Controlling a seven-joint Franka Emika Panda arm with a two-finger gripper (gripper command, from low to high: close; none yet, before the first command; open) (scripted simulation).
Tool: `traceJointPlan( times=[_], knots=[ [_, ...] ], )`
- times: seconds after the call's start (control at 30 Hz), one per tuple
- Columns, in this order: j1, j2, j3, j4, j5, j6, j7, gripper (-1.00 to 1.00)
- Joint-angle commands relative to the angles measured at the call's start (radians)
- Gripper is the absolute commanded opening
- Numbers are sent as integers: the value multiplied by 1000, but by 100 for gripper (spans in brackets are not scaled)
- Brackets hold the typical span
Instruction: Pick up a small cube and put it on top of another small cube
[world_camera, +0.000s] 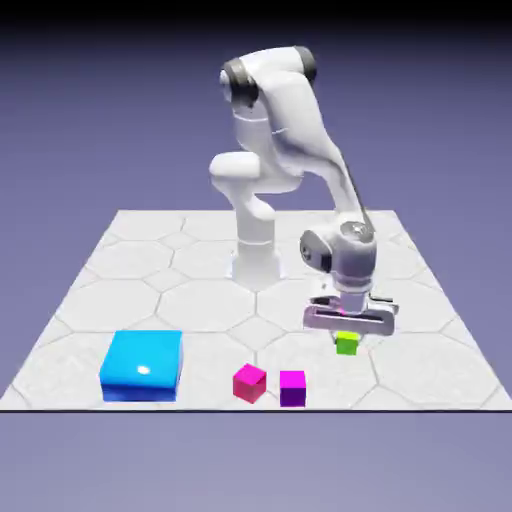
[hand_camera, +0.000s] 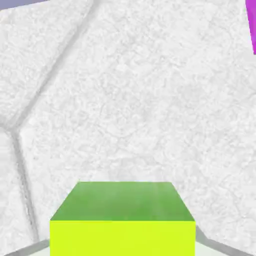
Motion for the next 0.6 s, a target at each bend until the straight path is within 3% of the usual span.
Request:
traceJointPlan(
  times=[0.0, 0.2, 0.4, 0.43, 0.57],
  knots=[
    [-35, -1, -10, 36, 13, -36, -32, -100],
    [-214, -6, -61, 223, 81, -220, -198, -100],
    [-151, 152, -140, 223, -22, -71, -127, -100],
    [-151, 152, -140, 223, -22, -71, -127, 100],
    [-194, 44, -86, 223, 49, -173, -176, 100]
  ],
)
